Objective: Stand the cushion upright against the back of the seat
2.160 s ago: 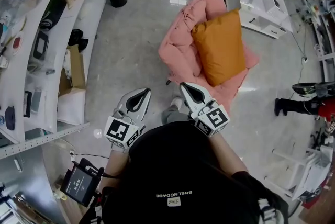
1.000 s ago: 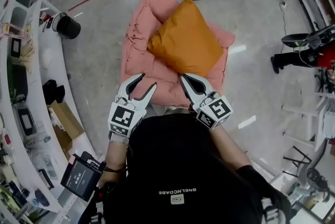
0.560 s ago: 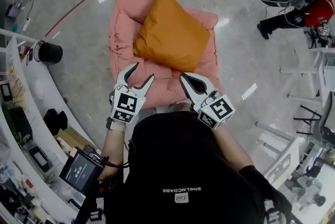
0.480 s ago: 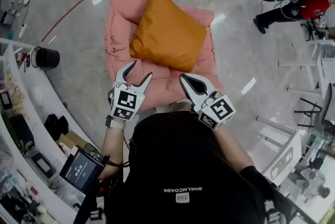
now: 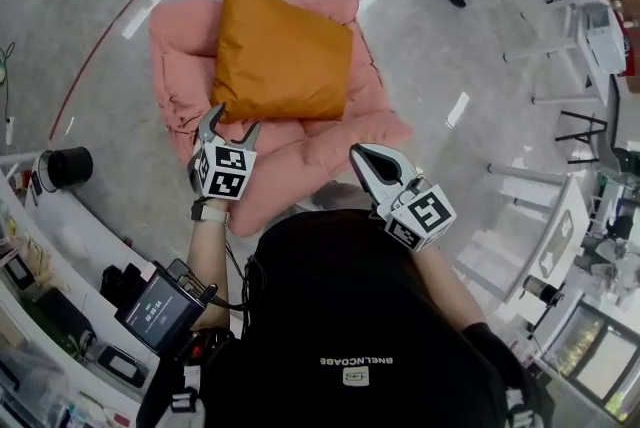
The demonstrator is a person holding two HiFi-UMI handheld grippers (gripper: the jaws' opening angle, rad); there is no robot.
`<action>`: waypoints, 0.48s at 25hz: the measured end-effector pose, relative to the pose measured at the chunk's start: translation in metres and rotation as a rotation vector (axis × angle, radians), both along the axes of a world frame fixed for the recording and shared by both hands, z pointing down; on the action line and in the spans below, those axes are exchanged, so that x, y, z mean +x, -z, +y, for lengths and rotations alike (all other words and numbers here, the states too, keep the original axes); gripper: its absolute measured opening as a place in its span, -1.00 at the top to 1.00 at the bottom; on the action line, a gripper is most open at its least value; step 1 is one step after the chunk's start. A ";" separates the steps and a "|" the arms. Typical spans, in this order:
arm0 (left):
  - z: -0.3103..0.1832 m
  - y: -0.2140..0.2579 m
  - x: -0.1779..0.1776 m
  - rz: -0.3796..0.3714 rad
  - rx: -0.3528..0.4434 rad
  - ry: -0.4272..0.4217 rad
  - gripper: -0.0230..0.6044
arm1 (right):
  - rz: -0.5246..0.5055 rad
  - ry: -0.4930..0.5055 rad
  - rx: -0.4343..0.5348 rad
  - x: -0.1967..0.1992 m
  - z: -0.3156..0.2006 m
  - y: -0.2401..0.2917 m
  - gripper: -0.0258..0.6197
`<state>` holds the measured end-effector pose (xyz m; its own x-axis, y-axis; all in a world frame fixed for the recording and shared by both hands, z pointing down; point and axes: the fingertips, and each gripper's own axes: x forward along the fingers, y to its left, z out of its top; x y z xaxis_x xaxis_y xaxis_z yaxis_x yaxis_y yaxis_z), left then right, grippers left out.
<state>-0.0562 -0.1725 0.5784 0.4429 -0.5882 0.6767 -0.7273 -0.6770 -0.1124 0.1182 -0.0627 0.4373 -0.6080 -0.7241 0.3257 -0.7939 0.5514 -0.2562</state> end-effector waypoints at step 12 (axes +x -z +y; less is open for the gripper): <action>-0.035 -0.088 -0.006 -0.136 -0.106 -0.072 -0.15 | 0.031 -0.232 -0.044 0.033 0.016 -0.014 0.91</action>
